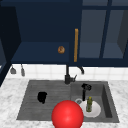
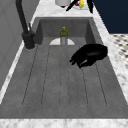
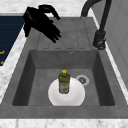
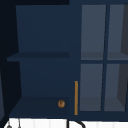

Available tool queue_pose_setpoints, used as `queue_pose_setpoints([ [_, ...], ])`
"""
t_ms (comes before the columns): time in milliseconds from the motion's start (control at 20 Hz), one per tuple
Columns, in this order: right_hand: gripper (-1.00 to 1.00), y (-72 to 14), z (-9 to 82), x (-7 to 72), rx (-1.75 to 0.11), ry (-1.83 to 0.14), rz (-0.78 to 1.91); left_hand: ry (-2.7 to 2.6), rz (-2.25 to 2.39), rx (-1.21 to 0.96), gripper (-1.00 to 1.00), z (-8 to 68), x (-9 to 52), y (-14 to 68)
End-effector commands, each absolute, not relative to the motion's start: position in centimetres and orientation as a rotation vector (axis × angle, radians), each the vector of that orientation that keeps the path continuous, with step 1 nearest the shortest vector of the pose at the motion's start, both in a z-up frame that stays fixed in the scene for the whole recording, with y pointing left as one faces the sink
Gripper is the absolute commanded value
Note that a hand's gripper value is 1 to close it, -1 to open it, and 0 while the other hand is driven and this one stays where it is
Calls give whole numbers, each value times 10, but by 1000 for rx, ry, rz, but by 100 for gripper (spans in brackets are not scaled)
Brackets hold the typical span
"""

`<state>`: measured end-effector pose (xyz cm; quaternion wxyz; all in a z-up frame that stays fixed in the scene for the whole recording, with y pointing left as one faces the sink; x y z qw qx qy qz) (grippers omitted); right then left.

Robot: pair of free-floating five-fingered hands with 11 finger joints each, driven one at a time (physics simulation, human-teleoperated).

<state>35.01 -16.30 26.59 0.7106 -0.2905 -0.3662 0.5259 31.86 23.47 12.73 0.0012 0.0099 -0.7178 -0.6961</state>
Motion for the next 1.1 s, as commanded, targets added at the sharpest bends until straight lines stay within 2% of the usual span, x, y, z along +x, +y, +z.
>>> queue_pose_setpoints([
  [0,-100,-158,266,322,-663,-845,1165,-2253,-2185,31,0,127,319,235],
  [1050,-100,-156,332,206,-797,-1021,1030,-2253,-2185,31,0,127,319,235],
])
